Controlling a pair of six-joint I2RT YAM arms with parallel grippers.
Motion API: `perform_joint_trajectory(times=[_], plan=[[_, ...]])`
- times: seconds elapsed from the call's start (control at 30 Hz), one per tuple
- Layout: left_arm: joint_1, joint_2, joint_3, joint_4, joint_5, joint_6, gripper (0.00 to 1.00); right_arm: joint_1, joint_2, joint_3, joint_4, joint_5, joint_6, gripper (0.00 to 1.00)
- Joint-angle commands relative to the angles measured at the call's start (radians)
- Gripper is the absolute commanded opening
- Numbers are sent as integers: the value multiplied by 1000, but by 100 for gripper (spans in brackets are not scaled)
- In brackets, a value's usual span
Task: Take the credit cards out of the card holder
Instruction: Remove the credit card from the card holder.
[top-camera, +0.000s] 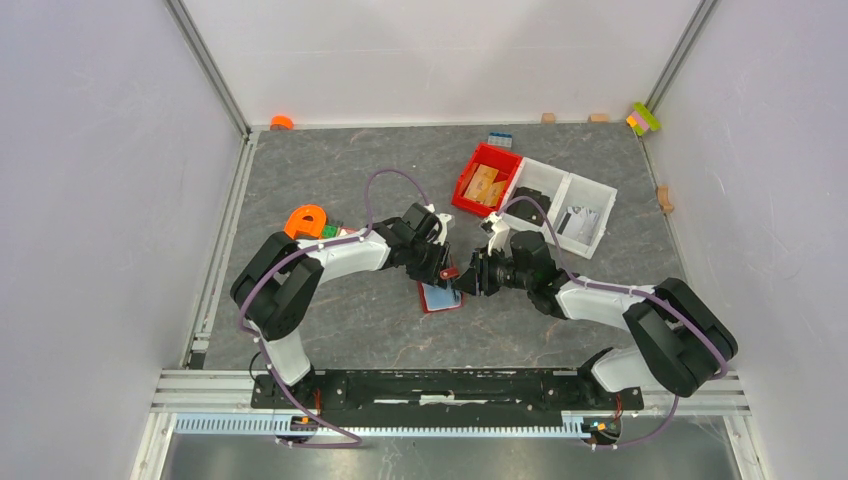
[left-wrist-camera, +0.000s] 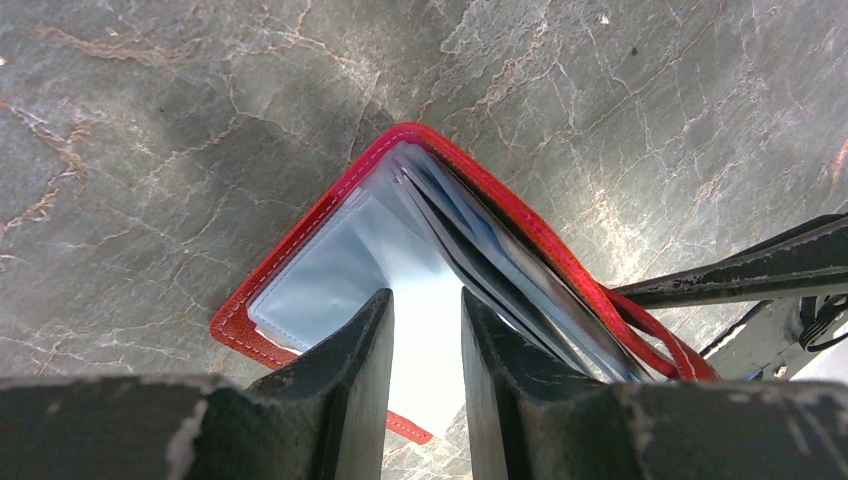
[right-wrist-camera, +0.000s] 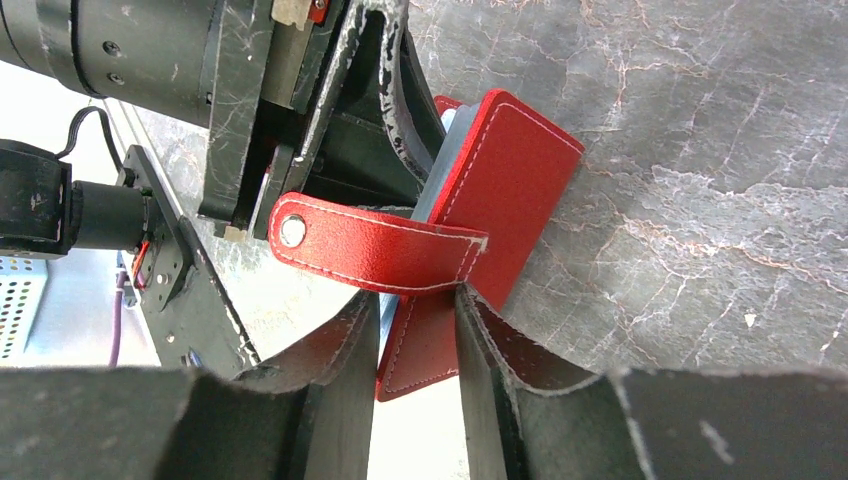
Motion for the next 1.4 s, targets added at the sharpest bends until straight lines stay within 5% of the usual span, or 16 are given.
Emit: perform_joint_trajectory(times=[0.0,0.93,1.27,1.37], plan=[[-6,18,21,-12,-17,18,38,-4,-7,4,34,-4,1,37],[-7,17,24,-21,-21,20,38,-9,-37,40,-119,154,-56,30],[-7,5,27,-36,-36,23,39,-71,-44,15,-105,120,-34,29],[-5,-20,18,-34,-50,21,39,-122,-49,-46,14,32,35,27]])
